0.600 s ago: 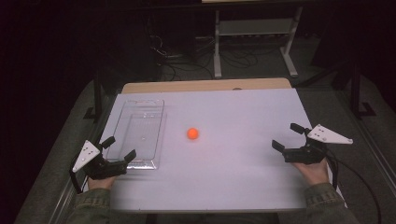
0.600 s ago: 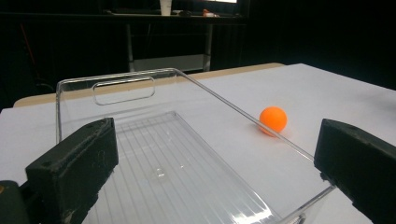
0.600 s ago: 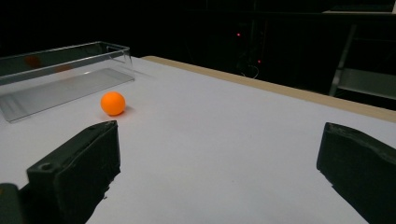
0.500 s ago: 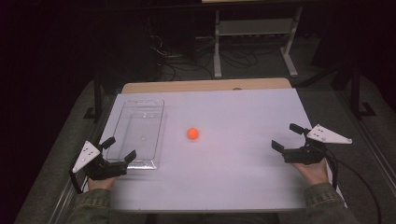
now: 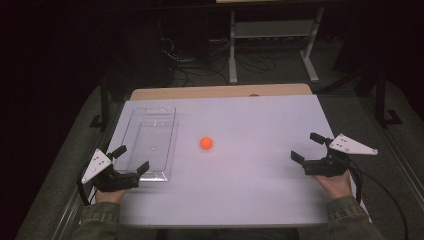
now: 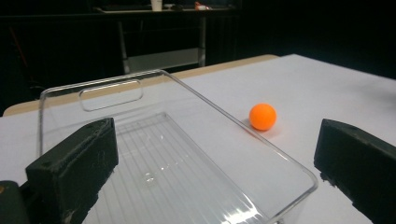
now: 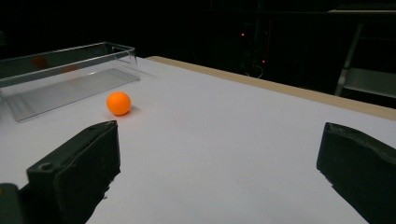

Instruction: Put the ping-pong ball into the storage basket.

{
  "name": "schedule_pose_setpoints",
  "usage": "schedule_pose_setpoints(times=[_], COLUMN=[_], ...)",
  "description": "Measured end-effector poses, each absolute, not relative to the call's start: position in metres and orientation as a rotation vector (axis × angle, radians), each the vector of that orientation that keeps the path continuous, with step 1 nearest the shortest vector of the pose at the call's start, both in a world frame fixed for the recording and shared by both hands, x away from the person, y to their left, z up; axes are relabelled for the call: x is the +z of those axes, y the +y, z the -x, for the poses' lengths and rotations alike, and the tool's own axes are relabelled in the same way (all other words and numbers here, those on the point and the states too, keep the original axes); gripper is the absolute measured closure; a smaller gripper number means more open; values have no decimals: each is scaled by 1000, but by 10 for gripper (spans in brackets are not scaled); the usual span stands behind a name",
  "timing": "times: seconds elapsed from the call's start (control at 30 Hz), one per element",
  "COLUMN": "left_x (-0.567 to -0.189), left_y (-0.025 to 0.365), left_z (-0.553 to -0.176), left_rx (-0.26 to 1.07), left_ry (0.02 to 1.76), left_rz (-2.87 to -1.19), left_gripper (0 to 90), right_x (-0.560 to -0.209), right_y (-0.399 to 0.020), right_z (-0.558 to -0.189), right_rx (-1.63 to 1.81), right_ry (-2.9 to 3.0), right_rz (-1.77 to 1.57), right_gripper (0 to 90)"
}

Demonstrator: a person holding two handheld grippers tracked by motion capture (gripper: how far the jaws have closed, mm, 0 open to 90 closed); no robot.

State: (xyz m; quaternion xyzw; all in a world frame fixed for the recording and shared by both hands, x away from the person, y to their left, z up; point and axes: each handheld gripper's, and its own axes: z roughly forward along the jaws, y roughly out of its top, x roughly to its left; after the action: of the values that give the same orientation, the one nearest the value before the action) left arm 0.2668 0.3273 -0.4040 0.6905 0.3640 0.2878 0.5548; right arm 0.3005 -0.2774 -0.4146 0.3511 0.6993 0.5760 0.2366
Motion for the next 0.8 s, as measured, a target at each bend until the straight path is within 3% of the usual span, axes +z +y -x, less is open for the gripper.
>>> schedule_pose_setpoints(times=[0.8], left_x=[-376], left_y=[314], left_z=[-280], left_rx=[685], left_ry=[786], left_rz=[-1765], left_gripper=[0], right_x=[-415], right_y=[-275], right_z=[-299], right_rx=[1586], right_ry=[1930], right_rz=[-944], right_gripper=[0])
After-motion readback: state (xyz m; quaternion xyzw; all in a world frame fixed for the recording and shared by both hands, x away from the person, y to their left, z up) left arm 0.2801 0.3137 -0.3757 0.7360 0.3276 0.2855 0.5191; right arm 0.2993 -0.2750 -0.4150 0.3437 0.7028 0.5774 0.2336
